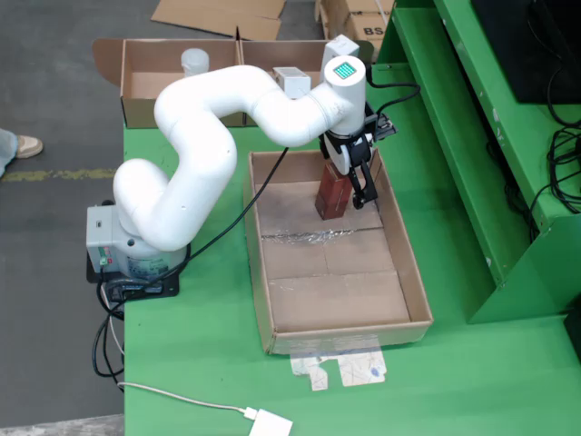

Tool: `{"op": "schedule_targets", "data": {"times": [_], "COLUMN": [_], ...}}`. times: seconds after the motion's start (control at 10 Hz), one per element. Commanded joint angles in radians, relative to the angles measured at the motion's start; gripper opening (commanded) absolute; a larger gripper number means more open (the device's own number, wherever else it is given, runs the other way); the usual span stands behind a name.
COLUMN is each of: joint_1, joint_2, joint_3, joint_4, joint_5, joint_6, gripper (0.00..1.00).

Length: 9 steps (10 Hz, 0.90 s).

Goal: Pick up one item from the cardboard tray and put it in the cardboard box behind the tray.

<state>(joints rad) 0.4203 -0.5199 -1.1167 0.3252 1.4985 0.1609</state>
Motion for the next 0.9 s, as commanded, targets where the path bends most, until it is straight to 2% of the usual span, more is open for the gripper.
{"op": "schedule_targets", "data": {"times": [0.0, 0.5, 0.8], "joint_1": [-0.007, -0.007, -0.007], "joint_2": [0.033, 0.033, 0.033], "joint_3": [0.022, 0.022, 0.022], "joint_4": [0.014, 0.014, 0.014], "joint_5": [0.002, 0.002, 0.002], "joint_6": [0.0, 0.0, 0.0], "gripper": [0.5, 0.0, 0.0]}}
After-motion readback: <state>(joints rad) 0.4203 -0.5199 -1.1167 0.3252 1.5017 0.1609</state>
